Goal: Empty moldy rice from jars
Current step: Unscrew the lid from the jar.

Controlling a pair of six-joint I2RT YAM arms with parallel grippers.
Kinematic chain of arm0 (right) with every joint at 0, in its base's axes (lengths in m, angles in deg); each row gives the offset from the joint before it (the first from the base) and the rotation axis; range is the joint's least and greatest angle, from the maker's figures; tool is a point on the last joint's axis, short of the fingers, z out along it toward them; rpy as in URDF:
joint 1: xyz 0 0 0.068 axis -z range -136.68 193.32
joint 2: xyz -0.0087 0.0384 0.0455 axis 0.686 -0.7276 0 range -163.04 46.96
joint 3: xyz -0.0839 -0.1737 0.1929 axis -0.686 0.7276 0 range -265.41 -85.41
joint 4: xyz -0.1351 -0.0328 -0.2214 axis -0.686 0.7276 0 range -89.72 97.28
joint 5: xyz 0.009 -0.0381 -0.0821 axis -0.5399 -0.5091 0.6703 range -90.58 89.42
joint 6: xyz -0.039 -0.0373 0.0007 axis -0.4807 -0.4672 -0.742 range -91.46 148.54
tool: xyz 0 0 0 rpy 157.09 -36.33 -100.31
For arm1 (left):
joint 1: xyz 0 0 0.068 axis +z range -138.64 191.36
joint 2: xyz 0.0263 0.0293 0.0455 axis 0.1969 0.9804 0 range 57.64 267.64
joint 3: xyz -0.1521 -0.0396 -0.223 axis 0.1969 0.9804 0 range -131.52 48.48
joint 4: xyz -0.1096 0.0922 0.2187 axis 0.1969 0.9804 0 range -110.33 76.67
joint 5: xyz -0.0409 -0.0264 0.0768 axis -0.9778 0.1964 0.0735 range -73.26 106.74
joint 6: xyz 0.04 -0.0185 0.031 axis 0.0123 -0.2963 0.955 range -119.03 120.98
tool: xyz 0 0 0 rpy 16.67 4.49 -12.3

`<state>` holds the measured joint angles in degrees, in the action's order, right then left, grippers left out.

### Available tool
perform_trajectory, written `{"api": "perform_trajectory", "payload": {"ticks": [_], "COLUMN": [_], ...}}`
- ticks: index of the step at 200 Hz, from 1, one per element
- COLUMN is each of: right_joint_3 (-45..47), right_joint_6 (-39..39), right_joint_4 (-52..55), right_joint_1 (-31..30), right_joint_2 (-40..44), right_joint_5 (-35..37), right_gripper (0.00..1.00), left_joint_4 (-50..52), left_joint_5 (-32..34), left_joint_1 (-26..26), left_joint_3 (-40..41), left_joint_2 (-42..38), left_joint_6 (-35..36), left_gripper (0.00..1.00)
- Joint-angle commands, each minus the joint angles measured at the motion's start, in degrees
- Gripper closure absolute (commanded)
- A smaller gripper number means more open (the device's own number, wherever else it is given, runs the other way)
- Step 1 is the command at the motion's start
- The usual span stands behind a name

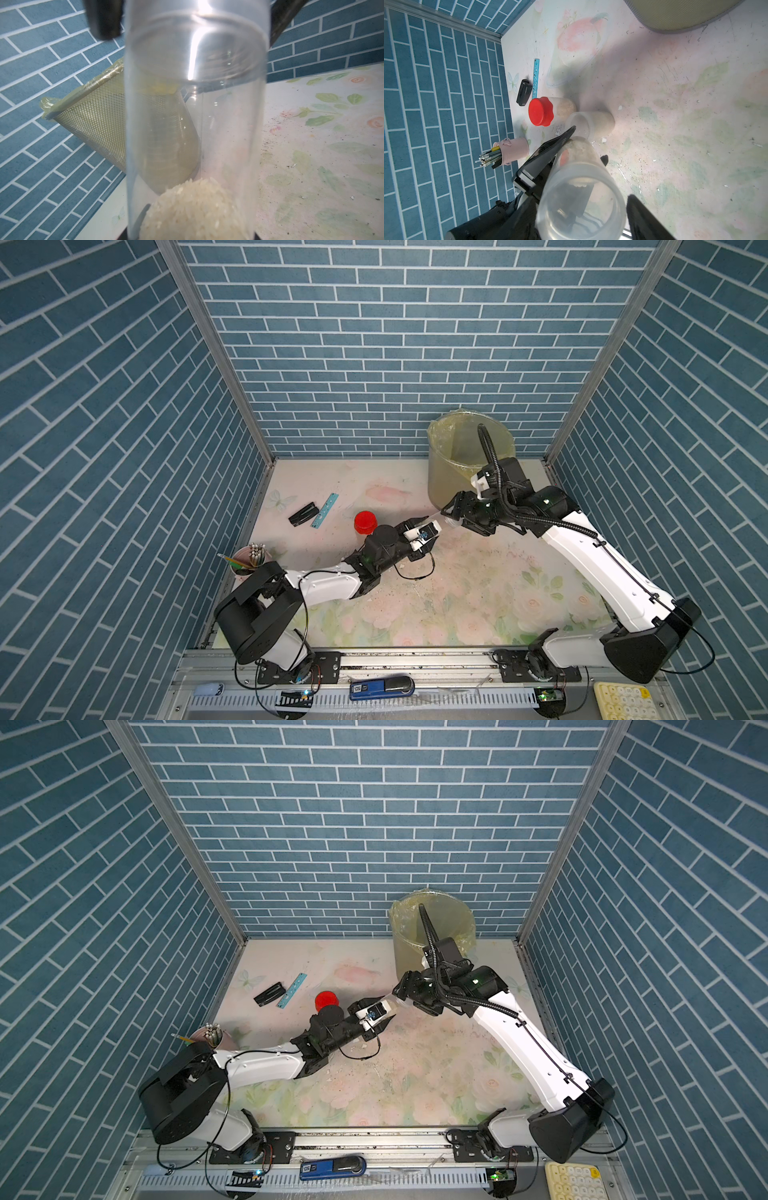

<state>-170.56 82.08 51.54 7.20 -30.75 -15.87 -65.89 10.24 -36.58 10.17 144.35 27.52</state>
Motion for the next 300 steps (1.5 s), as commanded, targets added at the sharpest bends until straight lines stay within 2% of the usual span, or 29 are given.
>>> {"api": "perform_trajectory", "payload": {"ticks": [1,42,59,68,86,114,140,160,174,192,204,226,269,300], "right_joint_3": [-0.22,-0.61,-1.69,-2.82,-5.23,-8.95,-10.47,-12.3,-14.47,-16.3,-16.39,-15.1,-14.74,-12.63], "right_joint_6": [-1.05,-3.11,-7.69,-13.68,-24.8,-41.05,-57.68,-67.84,-71.09,-75.46,-79.17,-83.12,-89.71,-91.32], "right_joint_4": [1.12,2.23,3.45,3.72,6.35,11.8,15.57,18.46,19.88,20.94,21.4,20.83,24.44,23.22], "right_joint_1": [-0.29,-0.27,0.09,0.37,1.47,2.49,4.04,7.17,9.77,11.68,12.28,12.56,12.65,12.7], "right_joint_2": [0.9,1.16,1.04,0.62,-1.05,-3.18,-3.07,-3.6,-4.99,-6.45,-6.65,-5.81,-5.87,-5.36], "right_joint_5": [-0.22,0.61,0.76,-1.43,-7.52,-15.4,-16.32,-21.04,-23.87,-26.24,-28.48,-30.49,-30.18,-24.41], "right_gripper": [0.34,0.47,0.52,0.59,0.63,0.64,0.66,0.68,0.75,0.93,1.0,1.0,1.0,1.0], "left_joint_4": [-1.77,-1.46,-0.79,-0.43,-0.23,0.2,-0.38,-0.85,-0.51,-0.66,-0.84,-1.01,-0.23,0.25], "left_joint_5": [-0.24,-0.61,-1.61,-2.58,-4.9,-9.0,-11.65,-11.83,-11.88,-11.91,-11.84,-11.53,-12.21,-12.71], "left_joint_1": [-0.31,-0.31,-0.31,-0.31,-0.31,-0.22,-0.22,-0.22,-0.22,-0.22,-0.22,-0.22,-0.22,-0.22], "left_joint_3": [-0.02,-0.25,-0.37,-0.37,-0.2,-0.4,-0.52,0.14,0.56,1.06,1.32,1.39,0.79,0.04], "left_joint_2": [-0.78,-0.78,-0.92,-1.02,-1.21,-1.0,0.41,0.6,0.85,1.43,1.76,2.4,3.58,4.24], "left_joint_6": [-0.58,-0.92,-1.39,-1.87,-3.16,-5.69,-7.63,-8.63,-8.73,-8.76,-8.95,-9.13,-8.87,-8.86], "left_gripper": [0.85,0.85,0.85,0.85,0.86,0.88,0.91,0.93,0.95,0.97,0.98,0.99,1.0,1.0]}}
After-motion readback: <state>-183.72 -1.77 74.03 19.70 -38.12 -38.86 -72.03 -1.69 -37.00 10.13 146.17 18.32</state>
